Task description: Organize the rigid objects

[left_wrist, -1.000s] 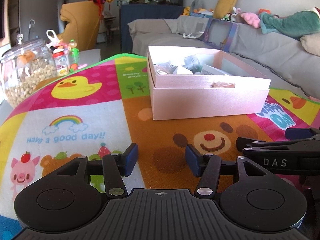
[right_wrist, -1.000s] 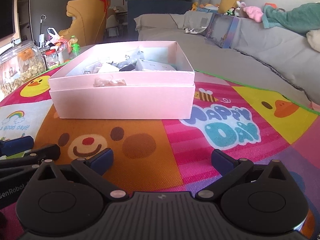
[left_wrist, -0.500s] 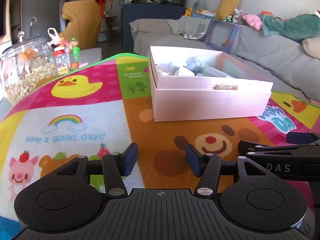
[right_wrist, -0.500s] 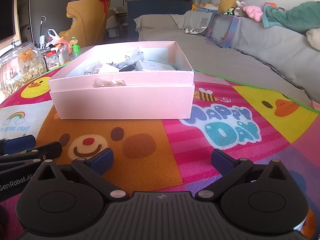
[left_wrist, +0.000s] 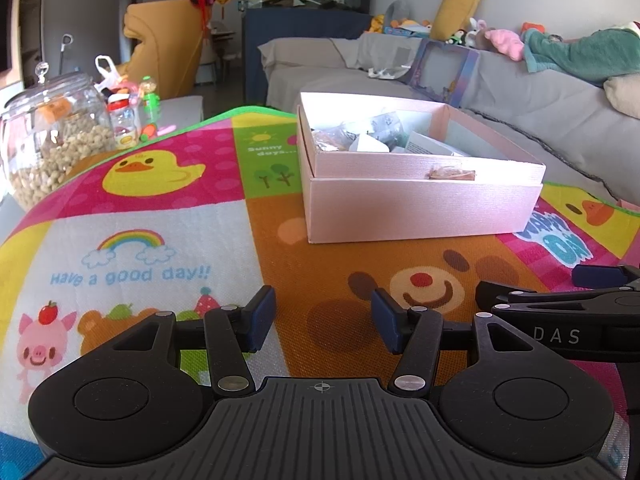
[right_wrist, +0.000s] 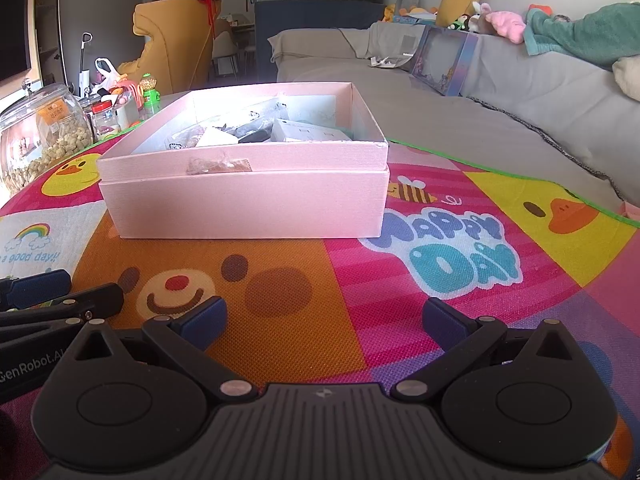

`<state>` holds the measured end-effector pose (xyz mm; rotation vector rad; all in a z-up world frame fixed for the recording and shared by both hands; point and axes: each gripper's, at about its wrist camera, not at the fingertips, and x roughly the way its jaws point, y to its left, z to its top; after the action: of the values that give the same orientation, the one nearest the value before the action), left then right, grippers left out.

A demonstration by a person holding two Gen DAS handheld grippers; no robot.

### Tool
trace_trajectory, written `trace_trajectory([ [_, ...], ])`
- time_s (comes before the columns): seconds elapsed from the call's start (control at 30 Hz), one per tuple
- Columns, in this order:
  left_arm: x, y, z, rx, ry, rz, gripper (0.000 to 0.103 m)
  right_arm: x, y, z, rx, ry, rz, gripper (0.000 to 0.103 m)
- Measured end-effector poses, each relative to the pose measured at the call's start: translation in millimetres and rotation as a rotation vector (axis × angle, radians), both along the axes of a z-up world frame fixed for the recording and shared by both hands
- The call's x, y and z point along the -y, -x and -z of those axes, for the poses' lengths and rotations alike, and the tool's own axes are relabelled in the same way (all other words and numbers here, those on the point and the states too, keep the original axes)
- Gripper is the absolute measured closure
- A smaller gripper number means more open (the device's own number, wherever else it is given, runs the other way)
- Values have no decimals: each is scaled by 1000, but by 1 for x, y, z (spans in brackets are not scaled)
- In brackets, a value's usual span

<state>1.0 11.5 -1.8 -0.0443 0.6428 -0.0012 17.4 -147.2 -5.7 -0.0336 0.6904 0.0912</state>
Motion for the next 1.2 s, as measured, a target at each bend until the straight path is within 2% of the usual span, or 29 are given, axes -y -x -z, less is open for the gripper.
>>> trace_trajectory([
  [1.2,1,0,0,-1,-7,0,44,0,0,0,0,0,0,0],
])
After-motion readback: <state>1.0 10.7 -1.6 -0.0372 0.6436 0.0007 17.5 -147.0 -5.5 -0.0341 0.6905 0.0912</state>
